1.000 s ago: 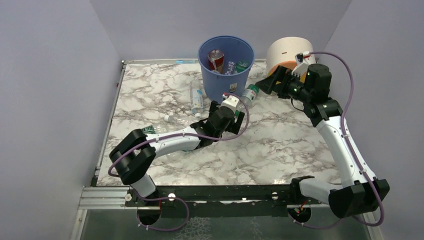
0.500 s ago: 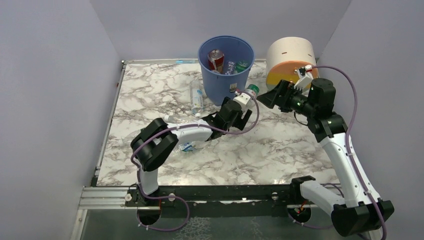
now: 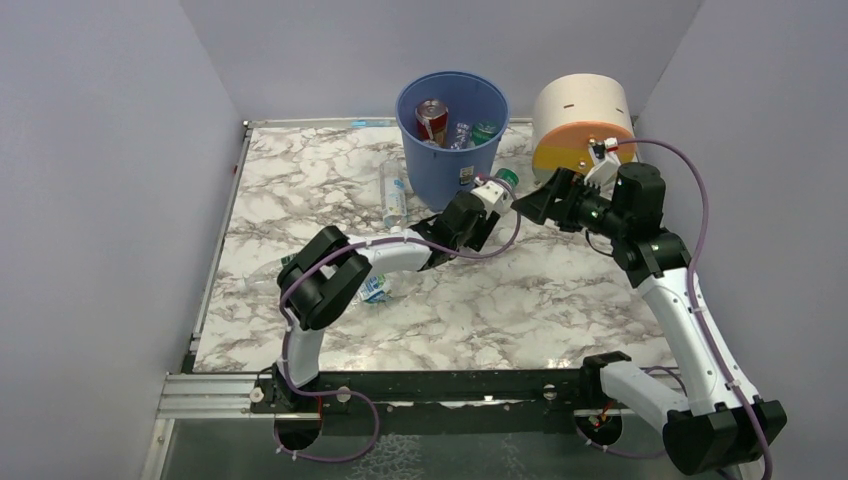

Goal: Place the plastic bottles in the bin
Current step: Pick up the plastic bottle at the center of the board.

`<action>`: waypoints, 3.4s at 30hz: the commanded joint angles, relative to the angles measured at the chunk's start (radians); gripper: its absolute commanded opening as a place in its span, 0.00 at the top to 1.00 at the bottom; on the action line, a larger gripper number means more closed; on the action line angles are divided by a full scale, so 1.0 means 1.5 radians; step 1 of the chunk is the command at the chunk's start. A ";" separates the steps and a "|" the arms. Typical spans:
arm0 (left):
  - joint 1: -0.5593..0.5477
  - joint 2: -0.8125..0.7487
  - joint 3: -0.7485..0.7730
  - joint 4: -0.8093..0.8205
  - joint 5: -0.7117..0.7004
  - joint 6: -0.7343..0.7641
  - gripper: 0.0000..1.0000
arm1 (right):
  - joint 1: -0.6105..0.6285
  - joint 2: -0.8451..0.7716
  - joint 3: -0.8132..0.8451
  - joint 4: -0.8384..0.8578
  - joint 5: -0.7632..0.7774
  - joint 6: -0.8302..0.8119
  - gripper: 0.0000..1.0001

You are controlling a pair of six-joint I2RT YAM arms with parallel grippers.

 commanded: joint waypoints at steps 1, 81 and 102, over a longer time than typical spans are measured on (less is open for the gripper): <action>0.004 0.025 0.023 -0.005 0.030 0.008 0.40 | 0.003 0.005 -0.001 0.002 -0.020 -0.008 0.01; 0.028 -0.435 -0.249 -0.112 0.141 -0.108 0.69 | 0.003 0.039 -0.085 0.079 -0.054 0.112 0.01; 0.012 -0.576 -0.341 -0.092 0.206 -0.201 0.69 | 0.003 0.104 -0.263 0.421 -0.175 0.407 0.01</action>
